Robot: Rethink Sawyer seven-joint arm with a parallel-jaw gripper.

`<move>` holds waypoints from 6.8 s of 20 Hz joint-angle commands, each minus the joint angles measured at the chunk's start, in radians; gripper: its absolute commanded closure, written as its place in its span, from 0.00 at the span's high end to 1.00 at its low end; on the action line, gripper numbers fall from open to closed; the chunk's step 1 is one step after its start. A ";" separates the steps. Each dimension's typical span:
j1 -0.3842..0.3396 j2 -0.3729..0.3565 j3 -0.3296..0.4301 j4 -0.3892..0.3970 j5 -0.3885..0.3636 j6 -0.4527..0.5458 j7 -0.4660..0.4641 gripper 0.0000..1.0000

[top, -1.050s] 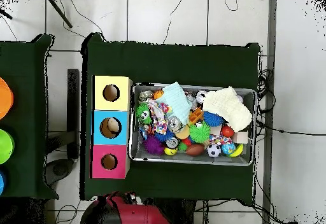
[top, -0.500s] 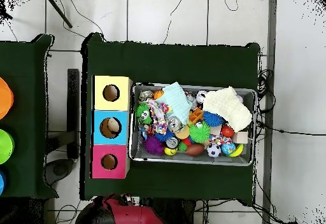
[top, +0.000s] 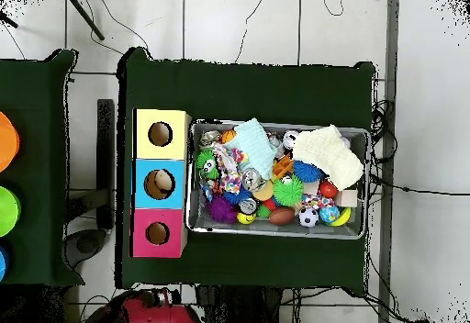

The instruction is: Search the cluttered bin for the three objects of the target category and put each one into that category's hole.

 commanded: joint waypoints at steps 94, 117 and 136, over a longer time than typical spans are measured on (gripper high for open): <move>-0.053 0.230 0.082 -0.808 -0.050 0.498 0.069 1.00; -0.065 0.239 0.081 -0.807 -0.055 0.490 0.075 1.00; -0.061 0.255 0.075 -0.854 -0.058 0.519 0.076 1.00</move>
